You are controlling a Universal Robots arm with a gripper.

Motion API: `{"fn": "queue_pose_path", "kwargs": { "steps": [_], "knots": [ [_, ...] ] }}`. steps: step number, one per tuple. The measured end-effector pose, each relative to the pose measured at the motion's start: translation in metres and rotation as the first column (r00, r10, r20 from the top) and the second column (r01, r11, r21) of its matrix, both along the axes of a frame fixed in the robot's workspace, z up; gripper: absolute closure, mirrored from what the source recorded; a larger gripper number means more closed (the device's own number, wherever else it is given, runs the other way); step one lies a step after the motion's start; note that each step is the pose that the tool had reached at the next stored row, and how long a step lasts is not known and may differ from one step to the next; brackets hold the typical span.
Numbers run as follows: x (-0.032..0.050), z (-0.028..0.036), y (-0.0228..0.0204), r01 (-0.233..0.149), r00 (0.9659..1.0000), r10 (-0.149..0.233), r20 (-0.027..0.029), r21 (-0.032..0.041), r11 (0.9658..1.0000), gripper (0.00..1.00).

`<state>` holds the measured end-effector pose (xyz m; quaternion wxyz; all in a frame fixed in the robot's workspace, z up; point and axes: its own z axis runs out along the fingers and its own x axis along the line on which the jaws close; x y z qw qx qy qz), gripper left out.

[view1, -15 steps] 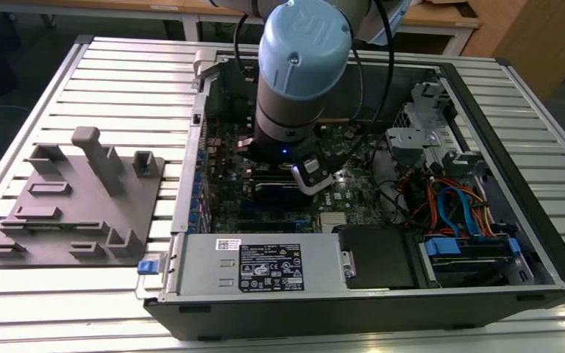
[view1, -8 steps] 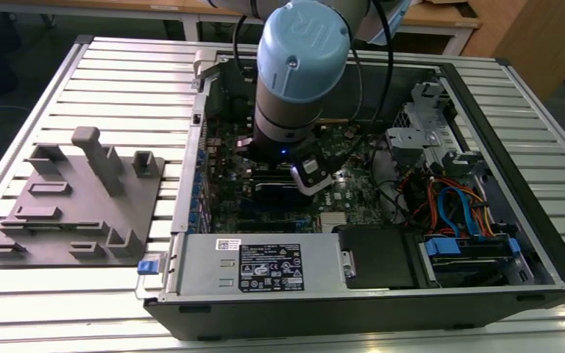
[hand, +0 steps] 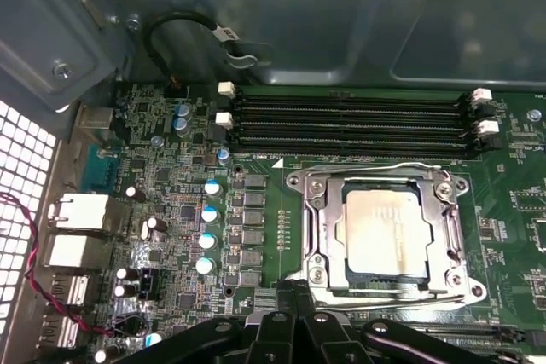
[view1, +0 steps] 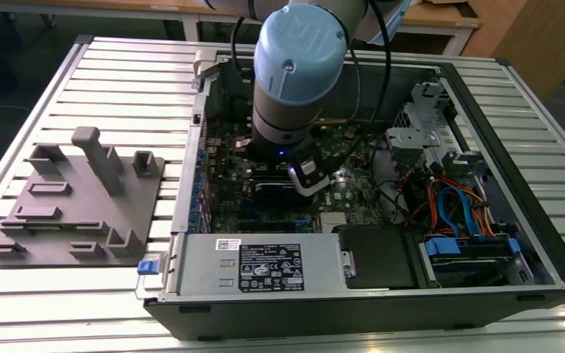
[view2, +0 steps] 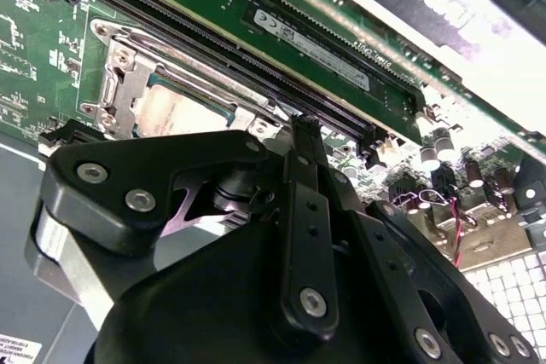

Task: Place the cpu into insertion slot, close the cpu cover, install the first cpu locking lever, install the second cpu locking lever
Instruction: 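Install the second cpu locking lever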

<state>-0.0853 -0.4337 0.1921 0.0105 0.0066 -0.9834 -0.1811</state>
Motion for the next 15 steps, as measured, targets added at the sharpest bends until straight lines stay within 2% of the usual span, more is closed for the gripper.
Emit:
{"fn": "queue_pose_path", "kwargs": {
  "steps": [5, 11, 15],
  "knots": [
    [-0.0004, -0.0031, -0.0001, 0.000, 1.0000, 0.000, 0.0045, 0.0024, 1.0000, 0.89],
    [-0.0009, -0.0050, 0.0001, 0.000, 1.0000, 0.000, 0.0063, 0.0167, 0.9999, 0.89],
    [-0.0009, -0.0055, 0.0000, 0.000, 1.0000, 0.000, 0.0066, 0.0181, 0.9998, 0.89]
  ]
}}
